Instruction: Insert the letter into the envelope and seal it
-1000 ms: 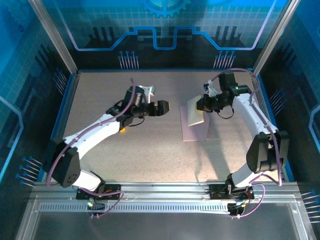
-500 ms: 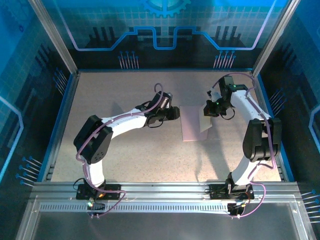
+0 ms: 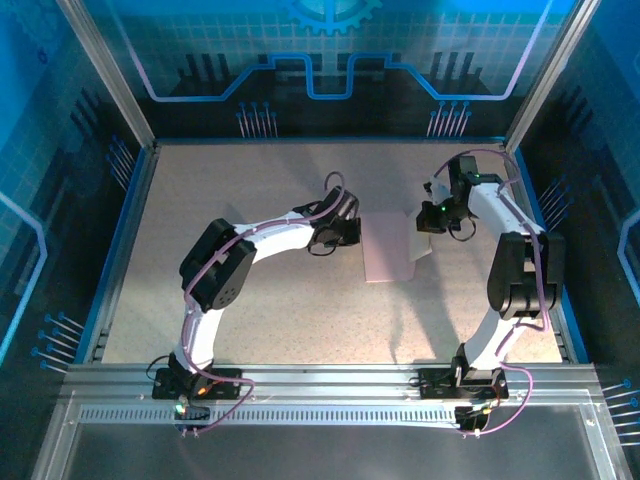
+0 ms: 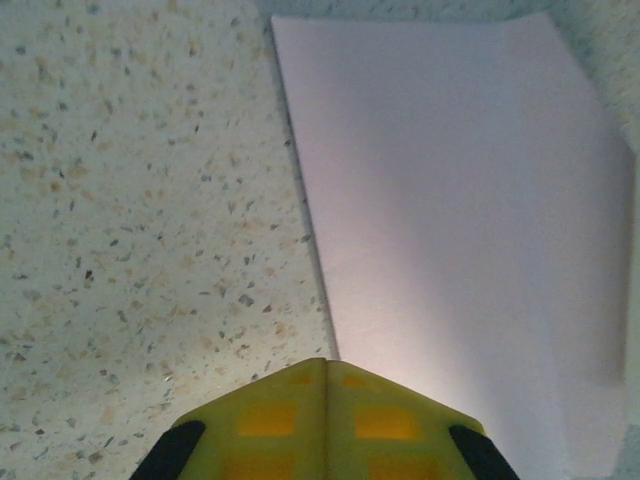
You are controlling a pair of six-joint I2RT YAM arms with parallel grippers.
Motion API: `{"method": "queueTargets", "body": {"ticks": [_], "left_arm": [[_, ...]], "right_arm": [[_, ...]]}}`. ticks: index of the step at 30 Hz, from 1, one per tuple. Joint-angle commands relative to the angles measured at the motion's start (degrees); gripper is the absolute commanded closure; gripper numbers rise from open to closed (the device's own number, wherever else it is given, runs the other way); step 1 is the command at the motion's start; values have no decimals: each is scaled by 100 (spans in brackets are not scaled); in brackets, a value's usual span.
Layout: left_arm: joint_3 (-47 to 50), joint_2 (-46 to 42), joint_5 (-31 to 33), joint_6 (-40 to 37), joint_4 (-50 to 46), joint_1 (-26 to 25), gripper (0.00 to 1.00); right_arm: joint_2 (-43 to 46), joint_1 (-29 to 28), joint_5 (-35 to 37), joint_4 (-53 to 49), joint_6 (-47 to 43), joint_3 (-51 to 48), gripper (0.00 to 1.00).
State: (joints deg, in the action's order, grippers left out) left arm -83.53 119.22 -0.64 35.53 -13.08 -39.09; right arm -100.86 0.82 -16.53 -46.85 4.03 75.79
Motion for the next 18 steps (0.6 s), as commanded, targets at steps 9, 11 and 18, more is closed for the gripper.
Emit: {"method": "queueTargets", "body": {"ticks": [9, 11, 18], "left_arm": [[-313, 354, -51, -160, -256, -125, 100], [-322, 375, -43, -168, -271, -128, 100], [-347, 439, -59, -169, -283, -127, 100]], "right_arm": [[-165, 67, -194, 216, -71, -151, 100], [-153, 68, -198, 220, -78, -157, 100], [-194, 94, -248, 286, -75, -204, 100]]}}
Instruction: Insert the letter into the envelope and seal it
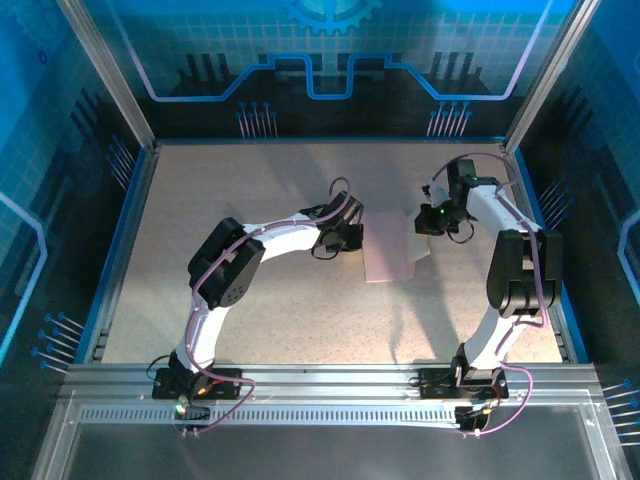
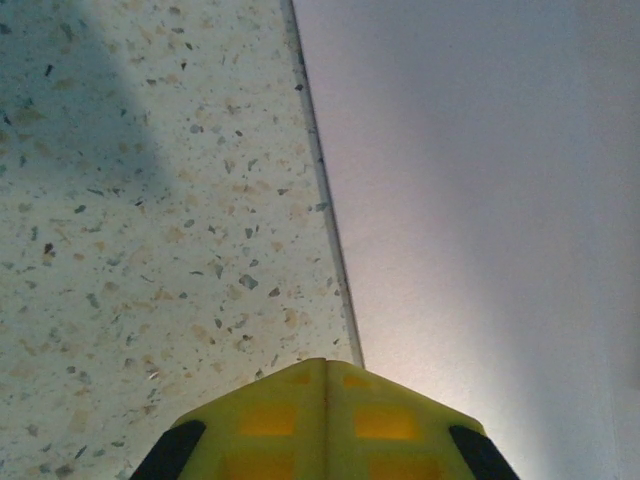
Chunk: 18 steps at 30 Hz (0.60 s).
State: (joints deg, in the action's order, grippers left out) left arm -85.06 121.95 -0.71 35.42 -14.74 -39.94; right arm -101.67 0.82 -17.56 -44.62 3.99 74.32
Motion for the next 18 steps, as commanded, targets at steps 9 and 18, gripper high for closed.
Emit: {"method": "queueTargets", "body": {"ticks": [9, 18], "left_arm": [[-274, 282, -74, -189, -150, -49, 100], [-402, 429, -138, -202, -176, -49, 100]], "right_arm": [[-301, 110, -220, 226, -38, -155, 100], [-461, 111, -246, 251, -17, -190, 100]]}}
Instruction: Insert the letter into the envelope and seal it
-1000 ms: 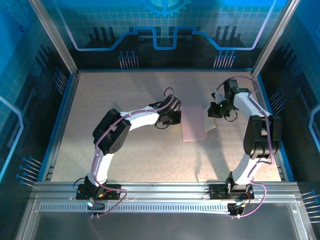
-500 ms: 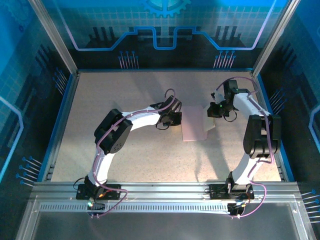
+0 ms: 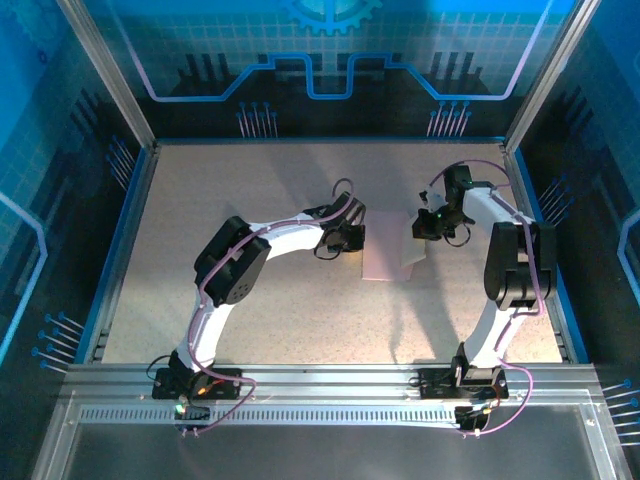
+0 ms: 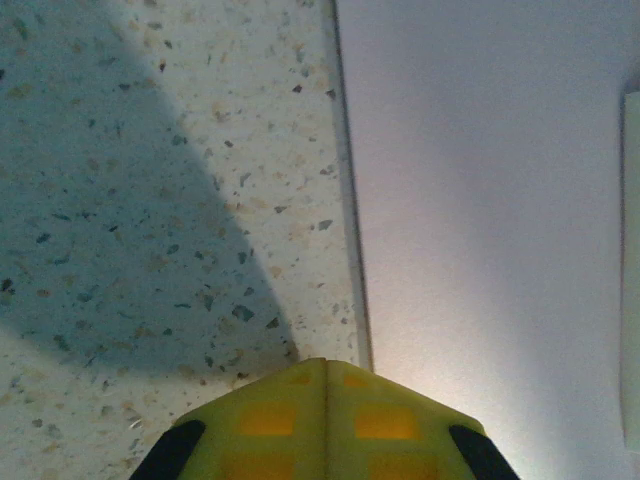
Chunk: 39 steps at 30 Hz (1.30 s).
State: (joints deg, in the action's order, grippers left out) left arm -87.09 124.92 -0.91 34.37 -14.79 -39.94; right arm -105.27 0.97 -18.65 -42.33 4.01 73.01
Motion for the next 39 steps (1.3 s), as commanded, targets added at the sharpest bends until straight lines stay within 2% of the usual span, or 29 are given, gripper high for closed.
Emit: {"method": "queueTargets", "body": {"ticks": [1, 18, 28, 39], "left_arm": [[-203, 139, -127, -93, -172, -56, 100], [-144, 219, -218, 4, -165, -161, 100], [34, 177, -230, 79, -102, -219, 100], [85, 172, -235, 199, -95, -270, 100]], "right_arm": [[-113, 93, -122, 30, -16, -68, 100], [-63, 35, 182, 439, 534, -434, 100], [269, -61, 547, 922, 867, -850, 100], [262, -365, 625, 1264, 1411, -998, 100]]}}
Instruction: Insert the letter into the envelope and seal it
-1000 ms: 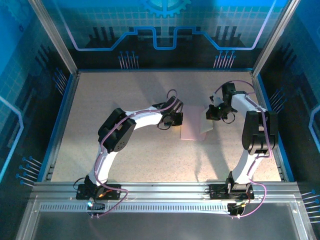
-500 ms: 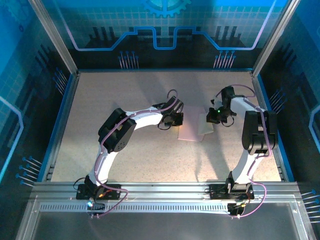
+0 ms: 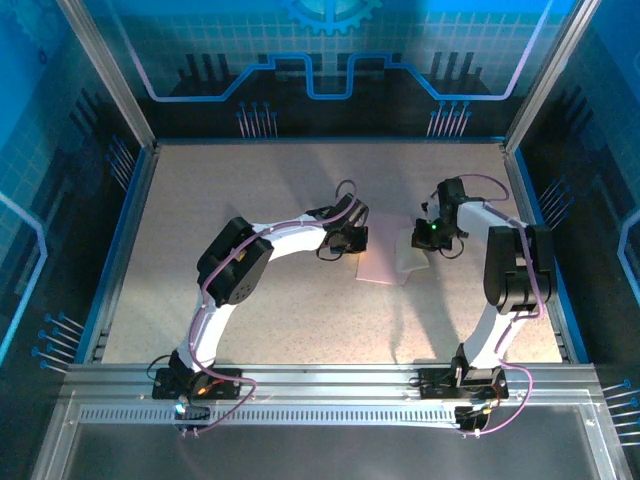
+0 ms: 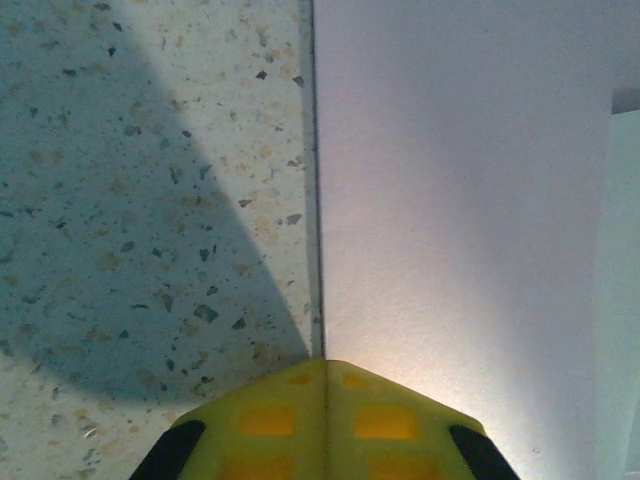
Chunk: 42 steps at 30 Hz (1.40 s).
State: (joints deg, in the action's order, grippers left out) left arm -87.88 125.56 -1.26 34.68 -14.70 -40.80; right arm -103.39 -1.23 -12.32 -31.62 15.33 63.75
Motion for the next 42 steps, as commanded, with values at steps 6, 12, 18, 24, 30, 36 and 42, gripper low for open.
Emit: {"method": "queueTargets", "body": {"ticks": [6, 12, 18, 24, 30, 36, 42], "left_arm": [[231, 84, -219, 204, -69, -219, 100], [271, 75, -267, 284, -29, -241, 100], [319, 73, -307, 377, 26, -254, 100], [407, 4, -370, 503, 90, -268, 100], [497, -73, -341, 545, 108, -272, 100], [610, -119, -332, 606, 168, -275, 100], [701, -198, -298, 619, 195, -270, 100]], "right_arm": [[-52, -333, -43, 235, 500, 50, 100], [-84, -440, -148, 367, 797, 58, 100], [-146, -588, -158, 543, 1083, 5, 100], [-125, -708, -183, 783, 1376, -103, 100], [-46, -741, -12, 625, 1351, -72, 100], [122, -729, 200, 357, 1264, -12, 89], [289, -697, 392, 130, 1236, 11, 72]]}}
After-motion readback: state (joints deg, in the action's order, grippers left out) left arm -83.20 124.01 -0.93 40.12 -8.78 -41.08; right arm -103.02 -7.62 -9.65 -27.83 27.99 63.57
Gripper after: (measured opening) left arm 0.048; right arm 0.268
